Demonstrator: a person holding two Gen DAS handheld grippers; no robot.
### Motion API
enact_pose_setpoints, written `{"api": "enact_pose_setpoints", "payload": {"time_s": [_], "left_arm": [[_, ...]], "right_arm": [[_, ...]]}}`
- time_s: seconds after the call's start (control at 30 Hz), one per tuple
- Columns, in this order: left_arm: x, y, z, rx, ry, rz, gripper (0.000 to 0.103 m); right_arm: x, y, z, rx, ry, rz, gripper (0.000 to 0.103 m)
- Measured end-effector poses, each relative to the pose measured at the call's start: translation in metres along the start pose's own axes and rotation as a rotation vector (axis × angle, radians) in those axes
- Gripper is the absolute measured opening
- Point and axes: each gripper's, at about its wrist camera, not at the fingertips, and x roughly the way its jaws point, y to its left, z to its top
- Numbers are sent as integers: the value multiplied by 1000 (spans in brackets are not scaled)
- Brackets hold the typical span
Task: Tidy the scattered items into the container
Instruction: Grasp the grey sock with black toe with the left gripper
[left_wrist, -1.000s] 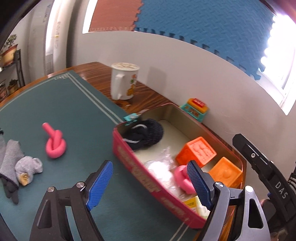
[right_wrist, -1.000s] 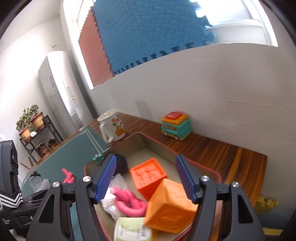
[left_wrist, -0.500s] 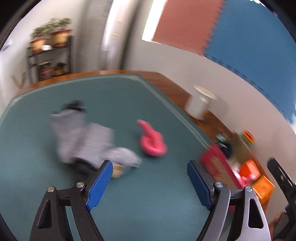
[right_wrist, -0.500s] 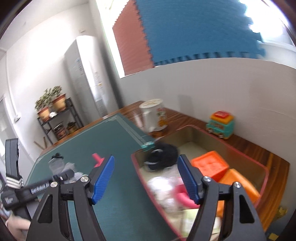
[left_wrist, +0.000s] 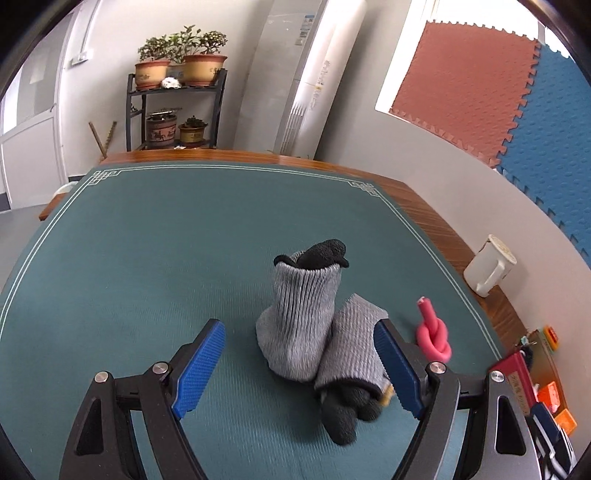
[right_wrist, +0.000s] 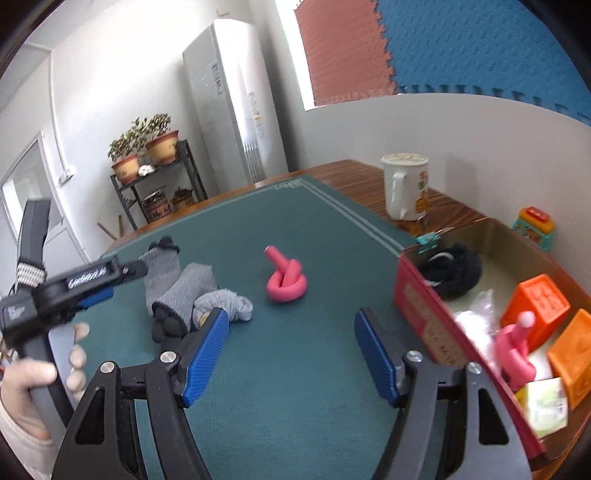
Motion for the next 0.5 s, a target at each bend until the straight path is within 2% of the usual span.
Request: {"api": "enact_pose_setpoints", "payload": {"time_s": [0.17,0.37,0.4,0.43,0.47,0.5], "left_arm": [[27,-4,6,25,25,-6,84],[50,-2,4,-5,69,-38,83],[52,-2,4,-4,77,-40,71],[55,-1,2,0,88,-42,55],[57,-1,1,4,98,-44,50],[59,0,0,5,104,-42,37]], "right_arm": [[19,-6,-8,24,51,-24,75],[28,-2,-12,7,82,-29,75],[30,-1,-13,3,88,-29,75],[31,0,-14,-2,94,-30,75],[32,1,-15,-6,100,-31,75],[33,1,-15,-9,103,-33,75]]}}
